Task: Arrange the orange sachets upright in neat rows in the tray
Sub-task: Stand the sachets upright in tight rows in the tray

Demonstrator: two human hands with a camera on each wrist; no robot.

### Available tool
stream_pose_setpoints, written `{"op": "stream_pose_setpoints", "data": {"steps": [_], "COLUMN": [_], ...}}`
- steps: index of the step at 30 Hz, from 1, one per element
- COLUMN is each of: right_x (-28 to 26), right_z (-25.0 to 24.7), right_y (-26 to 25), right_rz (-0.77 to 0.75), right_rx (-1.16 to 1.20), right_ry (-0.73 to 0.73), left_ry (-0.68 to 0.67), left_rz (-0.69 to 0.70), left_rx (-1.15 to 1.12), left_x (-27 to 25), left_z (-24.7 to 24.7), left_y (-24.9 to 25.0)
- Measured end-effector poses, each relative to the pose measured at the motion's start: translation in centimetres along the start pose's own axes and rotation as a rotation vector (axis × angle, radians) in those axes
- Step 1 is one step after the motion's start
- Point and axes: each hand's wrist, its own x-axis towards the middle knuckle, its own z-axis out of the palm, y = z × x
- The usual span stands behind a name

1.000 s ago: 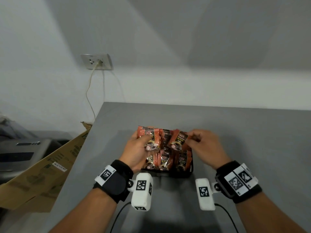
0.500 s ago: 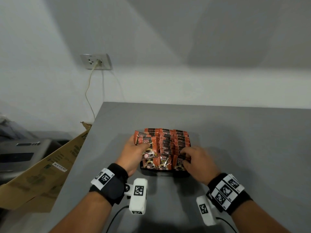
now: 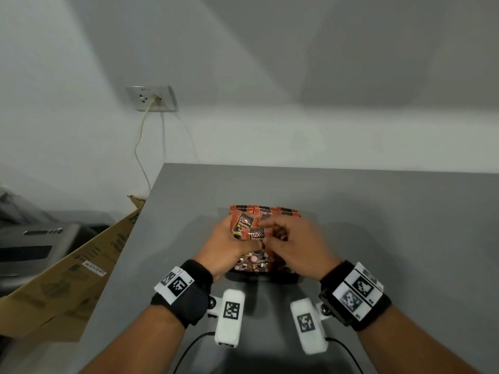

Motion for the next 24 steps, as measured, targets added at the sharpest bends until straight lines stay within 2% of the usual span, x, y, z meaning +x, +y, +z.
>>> {"op": "stream_pose_setpoints", "data": {"steps": [3, 6, 12, 16, 24], "right_x": [0.5, 0.1, 0.0, -0.3, -0.3], "right_z": [-0.4, 0.0, 2.8, 3.9, 4.5], "right_y": [0.6, 1.5, 3.0, 3.8, 4.5], "right_rz": [0.074, 0.129, 0.091, 0.031, -0.096], "right_rx": [-0.085, -0.21, -0.421, -0.536, -0.687], "right_ry": [0.018, -0.07, -0.092, -0.061, -0.029], "left_ry": [0.11, 0.18, 0.186, 0.176, 0.134], "left_rz": [-0.019, -0.032, -0.084, -0.067, 0.006], "left_rx": [0.034, 0.113, 0.085, 0.104, 0.32], "left_x": [0.1, 0.0, -0.1, -0.2, -0.3], "left_z": [-1.1, -2.4, -2.3, -2.3, -2.6], "left_y": [0.1, 0.0, -0.5, -0.8, -1.2]}}
